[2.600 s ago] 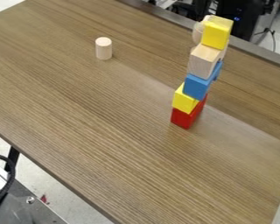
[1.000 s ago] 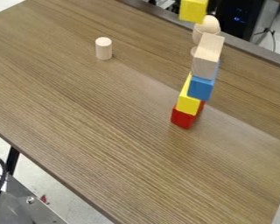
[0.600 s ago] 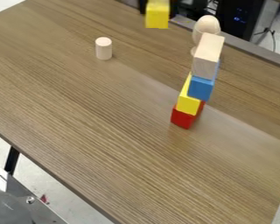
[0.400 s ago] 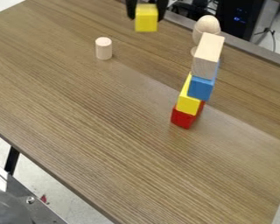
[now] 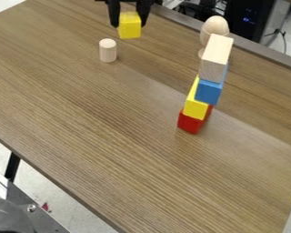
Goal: Move the yellow cube on top of the cylinder
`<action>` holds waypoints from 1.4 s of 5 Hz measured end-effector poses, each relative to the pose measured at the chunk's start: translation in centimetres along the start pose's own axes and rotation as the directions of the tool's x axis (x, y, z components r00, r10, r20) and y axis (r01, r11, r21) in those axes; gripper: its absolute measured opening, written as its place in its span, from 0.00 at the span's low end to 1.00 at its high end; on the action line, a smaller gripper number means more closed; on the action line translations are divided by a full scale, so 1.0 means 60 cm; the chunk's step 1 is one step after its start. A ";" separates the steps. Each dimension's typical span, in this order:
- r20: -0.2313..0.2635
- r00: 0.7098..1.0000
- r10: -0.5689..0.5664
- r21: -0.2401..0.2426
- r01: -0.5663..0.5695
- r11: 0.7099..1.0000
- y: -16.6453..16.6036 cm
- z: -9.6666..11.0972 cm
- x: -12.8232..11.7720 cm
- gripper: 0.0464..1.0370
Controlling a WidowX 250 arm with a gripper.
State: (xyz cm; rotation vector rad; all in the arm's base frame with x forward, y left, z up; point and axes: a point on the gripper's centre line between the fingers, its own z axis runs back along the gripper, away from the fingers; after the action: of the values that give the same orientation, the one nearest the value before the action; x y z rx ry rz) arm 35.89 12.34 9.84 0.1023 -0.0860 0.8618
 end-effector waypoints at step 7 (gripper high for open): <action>-0.021 0.996 0.087 0.051 -0.086 0.995 0.031 -0.064 0.055 0.59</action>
State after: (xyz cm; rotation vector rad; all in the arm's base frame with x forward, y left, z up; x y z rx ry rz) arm 36.74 16.54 6.52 0.1366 -0.0471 0.9517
